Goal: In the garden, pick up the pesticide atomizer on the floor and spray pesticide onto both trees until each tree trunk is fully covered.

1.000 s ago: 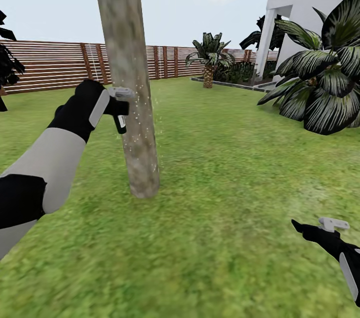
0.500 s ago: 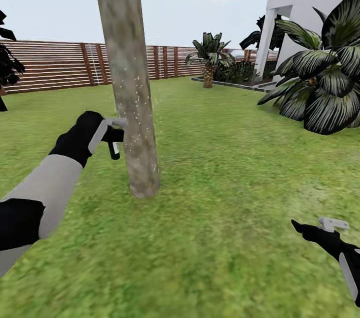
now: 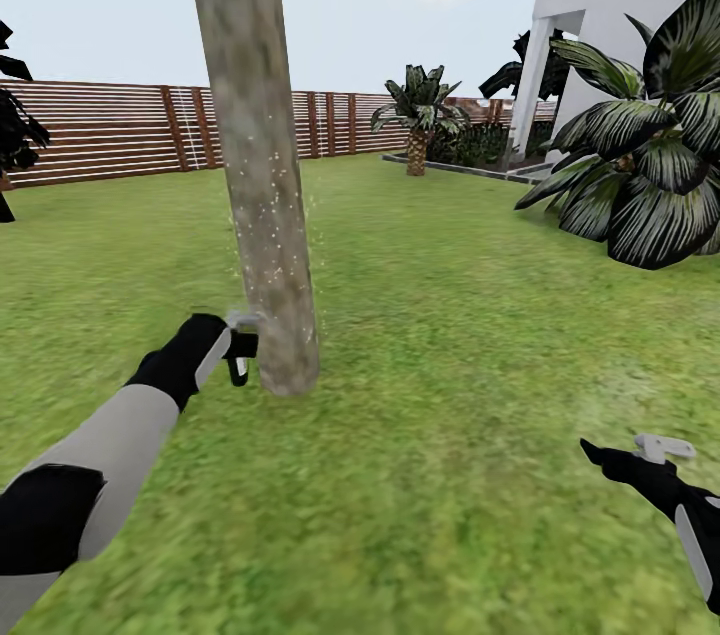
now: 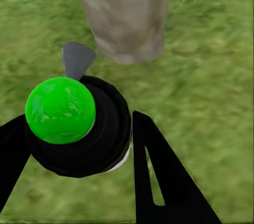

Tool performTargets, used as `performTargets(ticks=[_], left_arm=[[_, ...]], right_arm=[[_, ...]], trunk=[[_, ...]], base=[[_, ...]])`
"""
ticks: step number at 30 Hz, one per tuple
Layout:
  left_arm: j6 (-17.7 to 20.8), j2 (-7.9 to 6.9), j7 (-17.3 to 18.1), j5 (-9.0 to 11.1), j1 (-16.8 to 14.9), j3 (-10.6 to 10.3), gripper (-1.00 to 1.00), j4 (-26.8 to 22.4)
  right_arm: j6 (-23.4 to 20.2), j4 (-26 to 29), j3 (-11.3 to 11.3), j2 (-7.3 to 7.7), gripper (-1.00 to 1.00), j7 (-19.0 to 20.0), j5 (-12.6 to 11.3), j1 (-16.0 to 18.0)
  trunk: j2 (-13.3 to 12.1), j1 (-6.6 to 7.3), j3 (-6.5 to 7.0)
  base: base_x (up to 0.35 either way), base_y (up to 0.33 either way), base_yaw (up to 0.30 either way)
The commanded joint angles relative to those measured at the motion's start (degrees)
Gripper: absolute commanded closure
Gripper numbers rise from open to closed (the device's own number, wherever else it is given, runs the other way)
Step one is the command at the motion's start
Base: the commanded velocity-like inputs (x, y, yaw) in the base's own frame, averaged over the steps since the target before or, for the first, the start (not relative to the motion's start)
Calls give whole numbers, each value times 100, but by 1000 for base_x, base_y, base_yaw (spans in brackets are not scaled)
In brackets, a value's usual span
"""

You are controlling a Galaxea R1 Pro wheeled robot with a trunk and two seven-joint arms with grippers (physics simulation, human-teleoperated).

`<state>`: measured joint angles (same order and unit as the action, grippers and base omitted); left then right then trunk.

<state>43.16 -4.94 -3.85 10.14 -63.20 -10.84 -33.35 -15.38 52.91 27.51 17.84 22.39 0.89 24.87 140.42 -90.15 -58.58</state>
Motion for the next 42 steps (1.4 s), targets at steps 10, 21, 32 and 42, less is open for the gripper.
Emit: performTargets(ticks=[10,21,32,42], left_arm=[[-1367,58,3,54,85,16,100,1297],[-1588,386,35,67,350,12,100,1341],[-1588,447,43,61,416,21,100,1594],[-1591,450,43,67,422,16,100,1621]], right_arm=[[-4,4,0,0,-100,-1,7,0],[-9,9,0,0,-100,-1,-1,-1],[-9,9,-9,0,-100,-5,4,0],[-9,9,-9,0,-100,-3,2,0]], trunk=[[1,1,1],[1,1,1],[1,1,1],[1,1,1]], base=[[0,0,0],[0,0,79],[1,-224,269],[109,-309,197]])
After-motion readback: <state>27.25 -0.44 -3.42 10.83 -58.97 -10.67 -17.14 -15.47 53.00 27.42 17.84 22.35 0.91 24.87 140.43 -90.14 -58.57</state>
